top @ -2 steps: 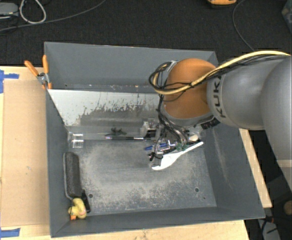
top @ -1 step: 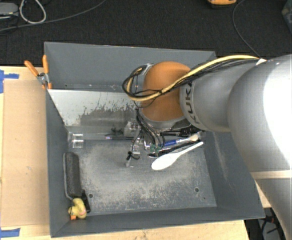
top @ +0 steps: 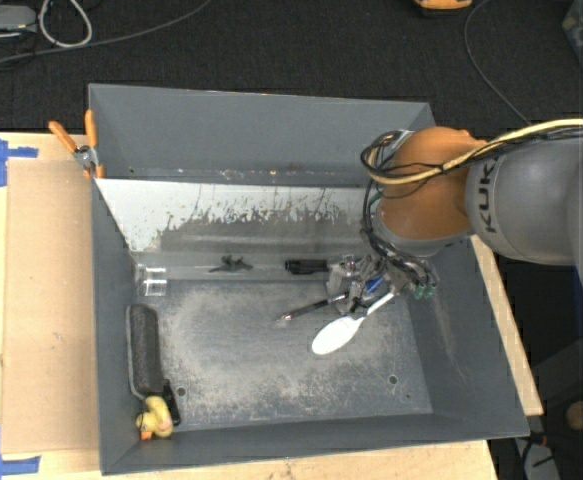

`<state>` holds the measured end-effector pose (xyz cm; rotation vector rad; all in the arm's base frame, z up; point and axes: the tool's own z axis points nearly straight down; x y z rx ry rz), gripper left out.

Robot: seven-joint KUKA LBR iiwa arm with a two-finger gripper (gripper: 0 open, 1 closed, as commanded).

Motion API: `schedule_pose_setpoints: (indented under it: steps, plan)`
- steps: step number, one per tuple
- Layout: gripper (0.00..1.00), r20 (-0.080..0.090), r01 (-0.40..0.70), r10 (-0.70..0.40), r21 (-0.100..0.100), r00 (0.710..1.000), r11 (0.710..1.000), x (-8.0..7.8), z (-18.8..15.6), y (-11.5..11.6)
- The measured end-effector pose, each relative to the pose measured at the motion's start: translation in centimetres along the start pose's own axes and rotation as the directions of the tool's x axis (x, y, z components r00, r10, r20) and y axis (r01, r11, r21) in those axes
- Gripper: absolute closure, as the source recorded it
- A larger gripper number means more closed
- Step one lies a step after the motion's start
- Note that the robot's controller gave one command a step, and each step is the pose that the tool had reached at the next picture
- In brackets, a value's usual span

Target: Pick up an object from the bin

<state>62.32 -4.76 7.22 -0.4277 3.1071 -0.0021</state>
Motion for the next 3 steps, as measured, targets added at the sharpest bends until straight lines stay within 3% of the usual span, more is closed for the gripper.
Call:
schedule_pose_setpoints:
  steps: [3]
  plan:
    - [1.00,0.001,-0.006,0.006,-0.003,1.000,1.000,-0.1,-1.3,0.2]
